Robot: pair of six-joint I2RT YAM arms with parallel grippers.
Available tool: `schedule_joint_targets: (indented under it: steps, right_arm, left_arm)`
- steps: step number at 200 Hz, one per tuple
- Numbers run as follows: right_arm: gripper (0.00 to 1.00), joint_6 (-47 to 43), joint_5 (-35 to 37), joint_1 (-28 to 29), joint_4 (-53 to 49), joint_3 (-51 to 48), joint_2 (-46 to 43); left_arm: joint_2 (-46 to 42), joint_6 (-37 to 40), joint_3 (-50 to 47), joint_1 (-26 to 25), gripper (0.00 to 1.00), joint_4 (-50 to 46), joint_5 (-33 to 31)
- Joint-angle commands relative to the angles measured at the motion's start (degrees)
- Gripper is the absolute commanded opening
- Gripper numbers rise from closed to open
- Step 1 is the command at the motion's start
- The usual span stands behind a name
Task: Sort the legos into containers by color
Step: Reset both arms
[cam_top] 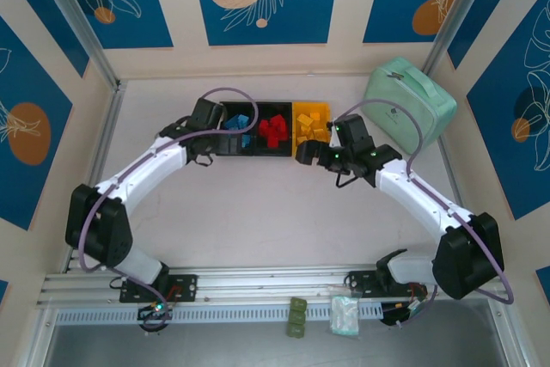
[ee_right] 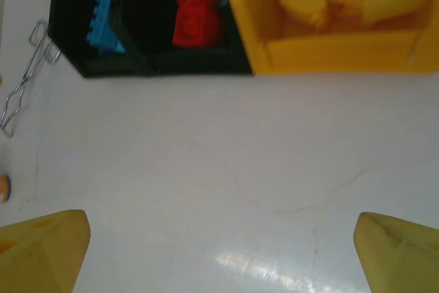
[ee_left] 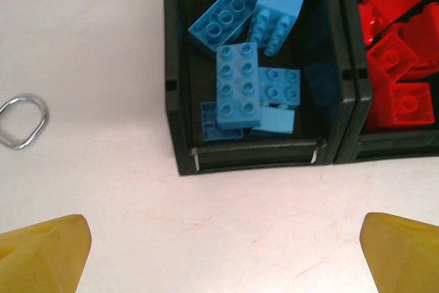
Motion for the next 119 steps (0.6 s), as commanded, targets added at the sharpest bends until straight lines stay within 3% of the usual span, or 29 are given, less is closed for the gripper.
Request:
schedule_joint_targets:
  steps: [1,30,63,78,99,119]
  right_arm:
    - [0.99,-3.6,9.2,-1.0,0.3,1.8,-0.2]
    - [0.99,-8.5,23.7,-1.5,4.9,-1.4,-3.0]
    - [0.99,-24.8,39.5,-1.6,29.1,-15.2,-6.9]
    - [0.99,-30.3,42.2,-2.6,38.4,-20.5,-7.4]
    - [0.99,-27.4,42.5,-6.9,38.8,-22.5,-6.1]
    - [0.99,-27.3,42.2,-9.7,46.1,-27.1,-4.2]
  left_arm:
    - [-5.8,1.1,-5.9,1.1,0.99,5.5,-4.7]
    - [-13.0,3.9,-14.9,2.1,0.99,12.7,-10.8]
    - [-16.0,10.5,-23.3,5.6,0.99,21.6,-17.2]
    - [-16.4,12.2,-27.3,8.2,0.99,26.9,-19.2]
    - [-16.1,17.6,-35.2,10.6,0.99,41.3,-18.5]
    - [-13.0,18.6,-37.5,12.6,0.99,48.2,-18.7]
